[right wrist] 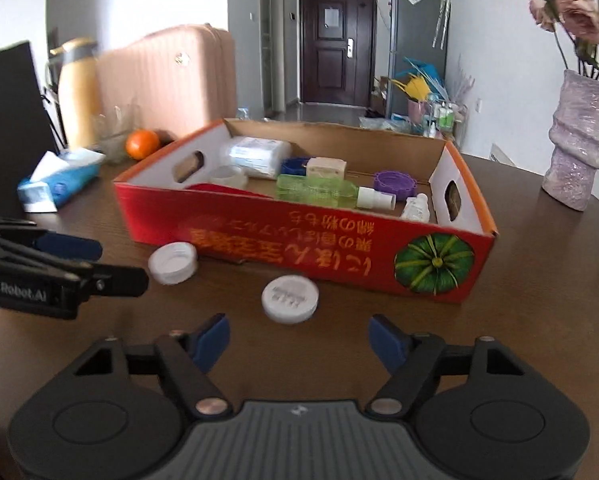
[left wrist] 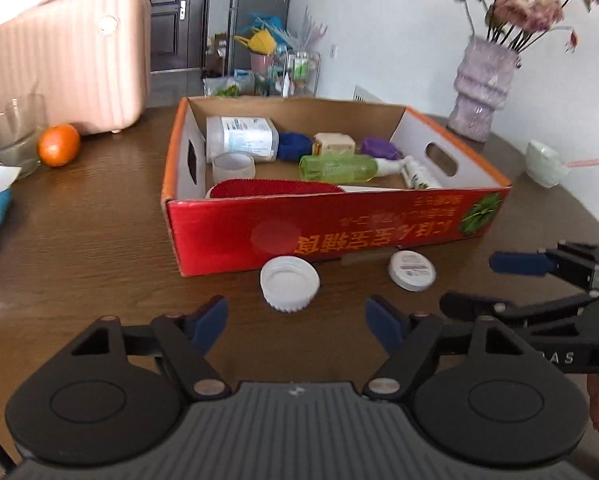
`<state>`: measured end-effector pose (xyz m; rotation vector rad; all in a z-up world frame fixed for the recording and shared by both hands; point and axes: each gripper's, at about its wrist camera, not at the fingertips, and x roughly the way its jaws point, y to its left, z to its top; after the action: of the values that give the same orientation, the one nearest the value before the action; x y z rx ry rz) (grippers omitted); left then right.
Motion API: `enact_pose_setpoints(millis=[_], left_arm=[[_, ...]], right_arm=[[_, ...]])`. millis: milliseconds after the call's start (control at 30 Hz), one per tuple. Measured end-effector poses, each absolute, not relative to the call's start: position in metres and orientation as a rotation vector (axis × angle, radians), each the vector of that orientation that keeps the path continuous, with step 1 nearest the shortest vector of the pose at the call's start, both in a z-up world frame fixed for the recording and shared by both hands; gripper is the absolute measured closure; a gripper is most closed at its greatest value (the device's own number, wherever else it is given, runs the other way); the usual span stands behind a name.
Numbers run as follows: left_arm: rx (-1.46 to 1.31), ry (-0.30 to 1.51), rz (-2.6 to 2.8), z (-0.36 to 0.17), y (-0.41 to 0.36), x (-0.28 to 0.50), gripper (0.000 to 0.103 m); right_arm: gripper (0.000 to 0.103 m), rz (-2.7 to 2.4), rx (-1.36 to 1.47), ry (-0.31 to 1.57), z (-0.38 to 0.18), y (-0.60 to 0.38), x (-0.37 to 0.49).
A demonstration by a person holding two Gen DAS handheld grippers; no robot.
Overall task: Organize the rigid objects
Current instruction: 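Grasp the ridged white cap with the left gripper while the right grasps the flat white cap, then lift the ridged cap with the left gripper while the right lifts the flat cap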
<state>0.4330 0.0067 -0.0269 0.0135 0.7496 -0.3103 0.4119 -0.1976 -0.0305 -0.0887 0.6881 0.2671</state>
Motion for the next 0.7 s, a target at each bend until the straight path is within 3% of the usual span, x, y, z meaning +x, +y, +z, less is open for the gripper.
enact_pose_setpoints(millis=[133, 200, 333, 367, 433, 700], left_arm=[[0.073, 0.764, -0.299, -0.039, -0.004, 0.456, 0.029], [0.072, 0.776, -0.293, -0.046, -0.006, 0.465, 0.037], [0.078, 0.761, -0.287, -0.056, -0.006, 0.470, 0.043], [0.088, 0.751, -0.286, -0.056, -0.006, 0.470, 0.048], [0.104, 0.738, -0.282, -0.057, -0.008, 0.469, 0.062], [0.086, 0.723, -0.297, -0.045, -0.010, 0.450, 0.062]], right_arm=[[0.036, 0.269, -0.083, 0.702, -0.041, -0.194, 0.436], [0.051, 0.274, -0.084, 0.702, -0.045, -0.193, 0.443], [0.052, 0.281, -0.067, 0.701, -0.054, -0.193, 0.447], [0.053, 0.283, -0.065, 0.704, -0.055, -0.193, 0.447], [0.064, 0.288, -0.071, 0.701, -0.057, -0.191, 0.446], [0.064, 0.270, -0.076, 0.656, -0.049, -0.197, 0.422]])
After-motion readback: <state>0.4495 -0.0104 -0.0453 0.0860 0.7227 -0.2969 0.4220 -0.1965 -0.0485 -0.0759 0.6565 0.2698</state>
